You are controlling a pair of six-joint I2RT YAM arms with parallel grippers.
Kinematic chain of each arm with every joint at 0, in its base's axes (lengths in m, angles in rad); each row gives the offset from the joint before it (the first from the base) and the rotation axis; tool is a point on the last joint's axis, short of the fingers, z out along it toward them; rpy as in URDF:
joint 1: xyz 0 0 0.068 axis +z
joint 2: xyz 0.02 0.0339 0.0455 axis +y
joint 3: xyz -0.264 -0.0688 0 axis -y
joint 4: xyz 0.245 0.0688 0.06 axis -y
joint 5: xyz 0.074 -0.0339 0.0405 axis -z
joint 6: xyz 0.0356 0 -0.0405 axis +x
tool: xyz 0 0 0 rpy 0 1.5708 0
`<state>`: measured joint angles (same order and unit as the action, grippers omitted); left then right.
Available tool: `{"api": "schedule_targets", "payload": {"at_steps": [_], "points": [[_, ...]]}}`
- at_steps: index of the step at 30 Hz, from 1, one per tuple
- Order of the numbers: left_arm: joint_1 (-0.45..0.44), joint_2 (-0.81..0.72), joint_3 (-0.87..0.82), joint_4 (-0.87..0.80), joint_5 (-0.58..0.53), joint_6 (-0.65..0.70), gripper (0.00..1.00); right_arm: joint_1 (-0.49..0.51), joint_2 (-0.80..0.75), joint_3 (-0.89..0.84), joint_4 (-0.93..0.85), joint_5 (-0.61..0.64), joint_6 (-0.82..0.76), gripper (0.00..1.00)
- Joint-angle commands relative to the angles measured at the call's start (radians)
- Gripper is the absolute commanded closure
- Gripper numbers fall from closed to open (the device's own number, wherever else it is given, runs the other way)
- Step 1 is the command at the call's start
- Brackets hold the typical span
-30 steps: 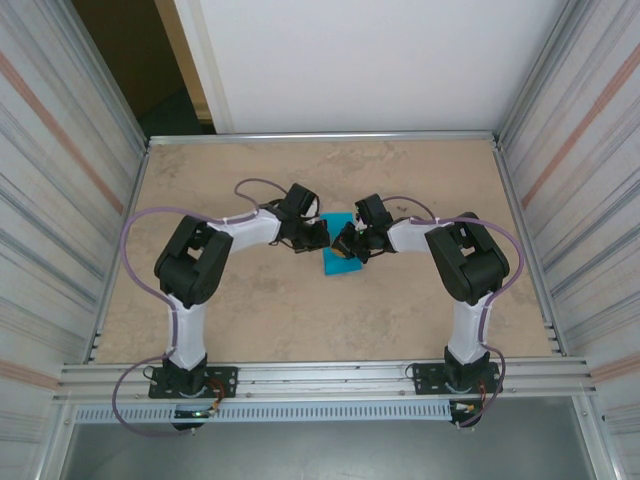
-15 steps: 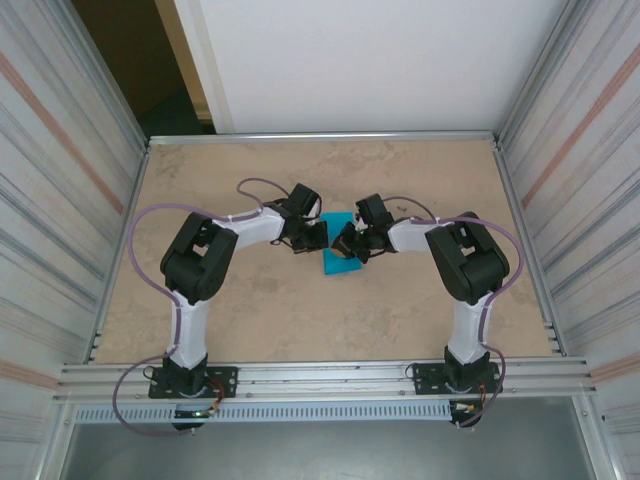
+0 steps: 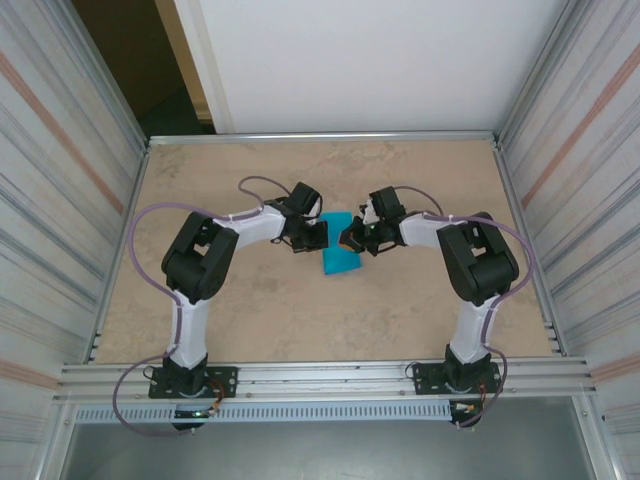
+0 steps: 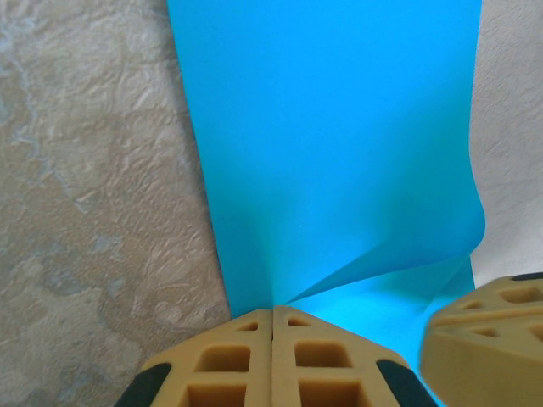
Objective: Fold a paper plane with a square sheet of paper (pick it up from the middle)
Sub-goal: Fold the triangle a second time at the center of the table.
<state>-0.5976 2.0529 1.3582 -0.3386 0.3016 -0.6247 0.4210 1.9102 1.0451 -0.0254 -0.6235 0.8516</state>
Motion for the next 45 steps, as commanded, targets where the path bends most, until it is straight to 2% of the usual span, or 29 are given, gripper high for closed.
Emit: {"api": "schedule_targets", "payload": {"at_steps": [1, 11, 18, 24, 29, 33, 45], "points": [[-0.001, 0.036, 0.022, -0.066, -0.026, 0.031, 1.0, 0.016, 0.043, 0.05, -0.053, -0.025, -0.064, 1.0], [0.014, 0.031, 0.031, -0.079, -0.04, 0.037, 1.0, -0.002, 0.076, -0.01, -0.067, 0.051, -0.056, 1.0], [0.018, -0.019, 0.091, -0.049, 0.035, 0.047, 1.0, 0.003, 0.091, -0.07, -0.044, 0.106, -0.028, 1.0], [0.004, -0.139, -0.053, 0.087, 0.089, -0.032, 0.95, 0.001, 0.089, -0.094, -0.018, 0.141, 0.007, 1.0], [-0.022, -0.175, -0.153, 0.163, 0.155, -0.096, 0.97, 0.0, 0.094, -0.095, -0.019, 0.146, 0.012, 1.0], [-0.055, -0.16, -0.153, 0.156, 0.164, -0.096, 1.0, 0.0, 0.103, -0.092, -0.022, 0.142, 0.014, 1.0], [-0.089, -0.134, -0.2, 0.147, 0.148, -0.092, 1.0, -0.004, 0.11, -0.092, -0.028, 0.138, 0.021, 1.0]]}}
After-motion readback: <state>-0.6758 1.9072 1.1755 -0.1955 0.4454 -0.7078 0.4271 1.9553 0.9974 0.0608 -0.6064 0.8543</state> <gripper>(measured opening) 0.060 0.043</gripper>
